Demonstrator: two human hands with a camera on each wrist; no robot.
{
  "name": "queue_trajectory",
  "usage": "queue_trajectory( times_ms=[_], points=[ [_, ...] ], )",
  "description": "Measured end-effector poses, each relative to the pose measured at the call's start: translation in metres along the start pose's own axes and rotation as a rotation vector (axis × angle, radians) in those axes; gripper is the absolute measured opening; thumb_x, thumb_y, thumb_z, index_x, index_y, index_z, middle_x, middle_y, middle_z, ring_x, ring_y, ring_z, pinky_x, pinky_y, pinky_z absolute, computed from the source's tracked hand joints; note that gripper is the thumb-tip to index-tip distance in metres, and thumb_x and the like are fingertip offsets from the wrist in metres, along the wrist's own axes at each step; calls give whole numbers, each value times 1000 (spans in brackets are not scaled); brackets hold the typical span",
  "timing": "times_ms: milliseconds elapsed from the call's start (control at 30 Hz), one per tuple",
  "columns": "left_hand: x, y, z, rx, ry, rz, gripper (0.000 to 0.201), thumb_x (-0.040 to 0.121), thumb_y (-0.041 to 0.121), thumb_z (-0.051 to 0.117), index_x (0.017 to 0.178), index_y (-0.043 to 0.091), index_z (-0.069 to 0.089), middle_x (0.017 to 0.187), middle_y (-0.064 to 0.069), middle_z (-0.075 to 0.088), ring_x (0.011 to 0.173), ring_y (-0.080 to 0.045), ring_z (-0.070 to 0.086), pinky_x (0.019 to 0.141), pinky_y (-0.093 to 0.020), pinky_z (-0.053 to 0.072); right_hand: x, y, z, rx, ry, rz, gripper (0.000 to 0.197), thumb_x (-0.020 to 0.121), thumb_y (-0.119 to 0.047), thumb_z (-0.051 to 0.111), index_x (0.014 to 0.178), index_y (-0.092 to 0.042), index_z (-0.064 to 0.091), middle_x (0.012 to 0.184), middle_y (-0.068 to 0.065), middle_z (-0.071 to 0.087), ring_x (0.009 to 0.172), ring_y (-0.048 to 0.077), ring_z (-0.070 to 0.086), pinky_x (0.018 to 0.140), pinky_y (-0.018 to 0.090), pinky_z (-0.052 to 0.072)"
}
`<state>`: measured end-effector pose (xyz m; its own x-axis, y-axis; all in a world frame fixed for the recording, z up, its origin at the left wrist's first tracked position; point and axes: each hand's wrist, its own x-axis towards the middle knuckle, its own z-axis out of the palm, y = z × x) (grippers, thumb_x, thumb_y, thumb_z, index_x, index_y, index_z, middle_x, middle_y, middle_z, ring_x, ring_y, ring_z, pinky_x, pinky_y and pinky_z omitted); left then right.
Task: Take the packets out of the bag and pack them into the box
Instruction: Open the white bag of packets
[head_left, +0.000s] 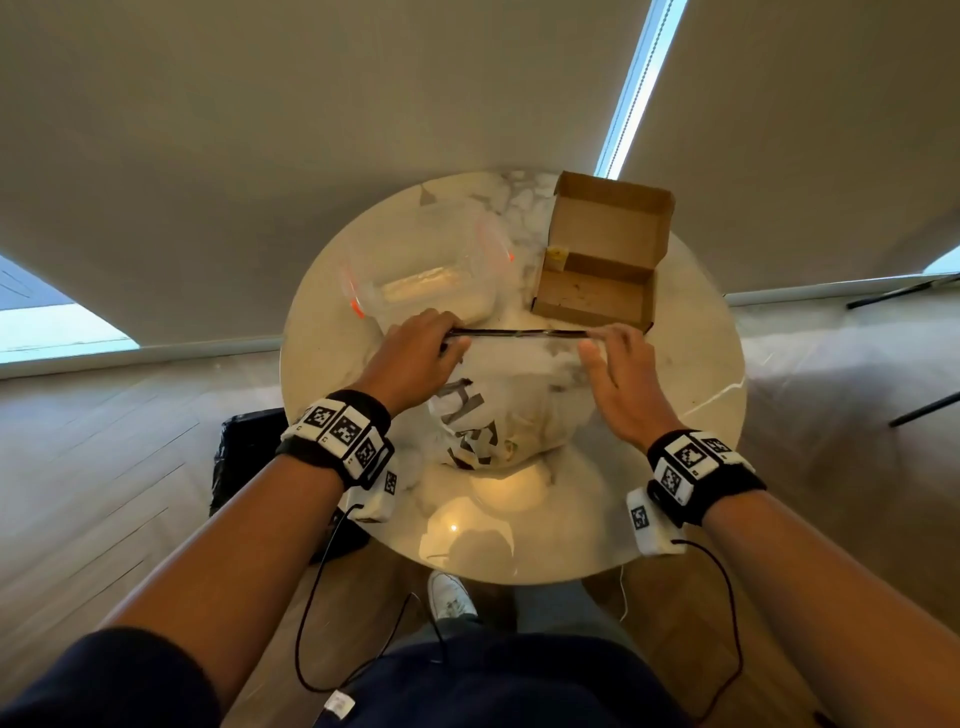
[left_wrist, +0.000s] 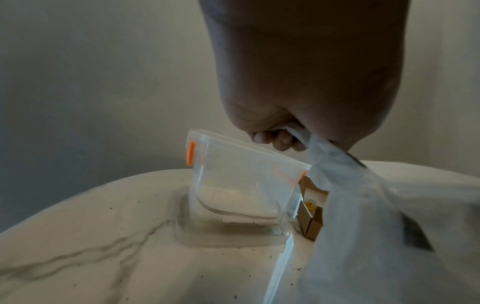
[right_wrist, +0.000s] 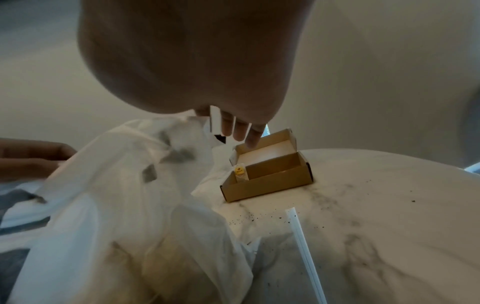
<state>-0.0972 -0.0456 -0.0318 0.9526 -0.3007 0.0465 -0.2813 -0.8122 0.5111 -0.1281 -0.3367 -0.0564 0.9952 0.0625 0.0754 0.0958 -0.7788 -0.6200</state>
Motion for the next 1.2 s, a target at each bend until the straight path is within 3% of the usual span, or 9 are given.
queue_trajectory(
  times_ms=[100,167,233,333,400,600,833,933,1200],
  points=[
    [-3,-3,-6,47,57,34,18,101,36,49,106,24,61,91,8,53,85,-16,50,78,-40,42,12,-3,-5,112,50,117,56,102,-51,37,139,-9,44,132,11,50,122,25,46,105,33,35],
    [-4,-7,-7,112,66,25,20,101,38,48,108,24,61,95,7,55,90,-17,50,82,-40,40,18,-9,-11,271,22,206,47,104,-40,45,141,-12,40,116,2,59,105,16,56,89,28,44],
    [-4,-8,-7,154,52,-9,20,101,37,48,109,24,61,100,4,57,95,-20,51,85,-41,39,25,-11,-14,364,8,215,38,103,-31,52,136,-15,45,94,-5,64,85,8,58,74,22,45],
    [-3,-2,-4,172,45,-48,19,101,36,49,111,23,60,103,3,59,98,-21,51,89,-40,35,34,-10,-15,397,16,127,23,99,-24,59,120,-16,56,82,-5,64,70,-1,55,68,16,44],
    [-1,6,-1,178,33,-58,20,101,36,49,113,23,59,104,3,59,99,-20,50,91,-39,33,37,-11,-18,407,-12,82,22,98,-22,62,119,-16,58,84,-5,65,71,-2,57,69,11,45],
    [16,42,16,162,-34,-25,24,101,46,46,112,28,58,104,7,60,101,-17,51,94,-39,34,41,-9,-30,459,-73,22,19,94,-20,69,112,-16,65,87,1,69,76,6,62,75,19,50],
    [41,91,34,169,-23,75,21,101,43,46,110,31,60,105,9,61,103,-16,53,93,-37,34,45,-3,-41,406,-131,-47,14,96,-18,65,109,-18,70,98,-9,71,91,0,65,80,13,48],
    [48,99,39,150,0,77,21,103,38,46,112,27,60,104,5,61,101,-18,56,90,-38,36,48,3,-46,357,-125,-67,13,97,-20,62,107,-19,71,98,-9,71,88,-6,61,73,6,42],
    [54,106,44,58,91,90,19,100,39,52,112,29,63,103,10,64,94,-10,57,85,-32,39,50,10,-52,339,-125,-119,6,96,-23,65,97,-18,69,93,-4,70,85,4,60,69,7,39]
  ],
)
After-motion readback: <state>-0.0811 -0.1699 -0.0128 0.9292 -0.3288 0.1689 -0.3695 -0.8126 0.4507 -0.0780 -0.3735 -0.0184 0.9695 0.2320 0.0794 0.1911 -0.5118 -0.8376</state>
